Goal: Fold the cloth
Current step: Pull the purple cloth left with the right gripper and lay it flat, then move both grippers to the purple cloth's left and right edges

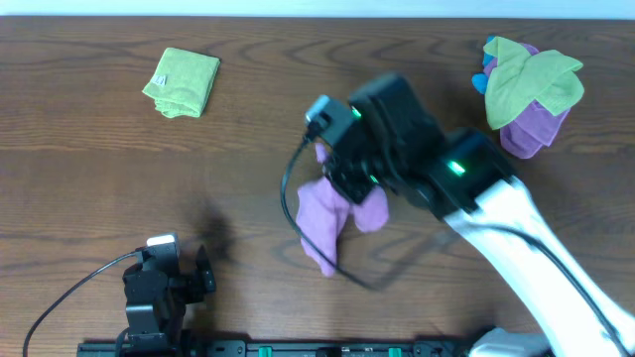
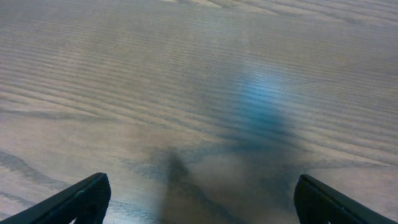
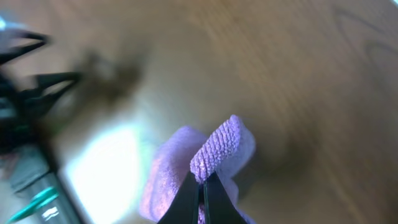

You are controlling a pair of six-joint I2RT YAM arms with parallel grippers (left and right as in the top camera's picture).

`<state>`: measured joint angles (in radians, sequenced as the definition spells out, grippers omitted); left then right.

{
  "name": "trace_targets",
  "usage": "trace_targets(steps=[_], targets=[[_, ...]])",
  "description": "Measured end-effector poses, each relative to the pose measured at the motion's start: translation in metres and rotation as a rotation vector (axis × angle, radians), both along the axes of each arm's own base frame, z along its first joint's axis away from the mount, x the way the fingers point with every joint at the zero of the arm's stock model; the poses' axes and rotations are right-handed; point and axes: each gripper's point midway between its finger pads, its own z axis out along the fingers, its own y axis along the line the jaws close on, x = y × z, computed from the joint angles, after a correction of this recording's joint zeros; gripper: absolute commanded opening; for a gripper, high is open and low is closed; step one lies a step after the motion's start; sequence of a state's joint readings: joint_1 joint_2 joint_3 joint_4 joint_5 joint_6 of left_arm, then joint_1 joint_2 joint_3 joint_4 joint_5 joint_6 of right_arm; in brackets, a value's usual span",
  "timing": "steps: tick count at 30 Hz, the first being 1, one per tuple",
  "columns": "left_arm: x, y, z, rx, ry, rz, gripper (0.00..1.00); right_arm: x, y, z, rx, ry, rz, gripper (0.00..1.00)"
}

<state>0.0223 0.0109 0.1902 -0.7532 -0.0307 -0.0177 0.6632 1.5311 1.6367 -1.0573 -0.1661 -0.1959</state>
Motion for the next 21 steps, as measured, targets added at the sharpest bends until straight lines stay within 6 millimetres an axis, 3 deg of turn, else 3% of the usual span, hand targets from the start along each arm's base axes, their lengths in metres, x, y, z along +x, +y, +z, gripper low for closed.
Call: trace_targets(steps=[3,5,6,7,10,12,14,17,21], targets=[[0.000,0.000,0.000,0.000,0.000,0.000,0.95,0.062,0.002,-0.030,-0.047,-0.070,-0.073,0.02],[0.000,0.000,0.000,0.000,0.000,0.000,0.95,0.121,-0.002,-0.048,-0.056,-0.172,-0.164,0.48],[0.000,0.000,0.000,0.000,0.000,0.000,0.95,0.156,-0.013,-0.059,-0.072,-0.233,-0.229,0.65],[0.000,0.000,0.000,0.000,0.000,0.000,0.95,0.193,-0.027,-0.065,-0.082,-0.311,-0.310,0.73],[0.000,0.000,0.000,0.000,0.000,0.000,0.95,0.245,-0.086,-0.091,-0.188,-0.388,-0.501,0.99],[0.000,0.000,0.000,0.000,0.000,0.000,0.95,0.254,-0.116,-0.095,-0.251,-0.406,-0.571,0.99],[0.000,0.000,0.000,0.000,0.000,0.000,0.95,0.256,-0.133,-0.086,-0.279,-0.430,-0.621,0.99],[0.000,0.000,0.000,0.000,0.000,0.000,0.95,0.246,-0.135,-0.065,-0.288,-0.448,-0.634,0.99],[0.000,0.000,0.000,0.000,0.000,0.000,0.96,0.205,-0.134,-0.035,-0.234,-0.370,-0.621,0.99]])
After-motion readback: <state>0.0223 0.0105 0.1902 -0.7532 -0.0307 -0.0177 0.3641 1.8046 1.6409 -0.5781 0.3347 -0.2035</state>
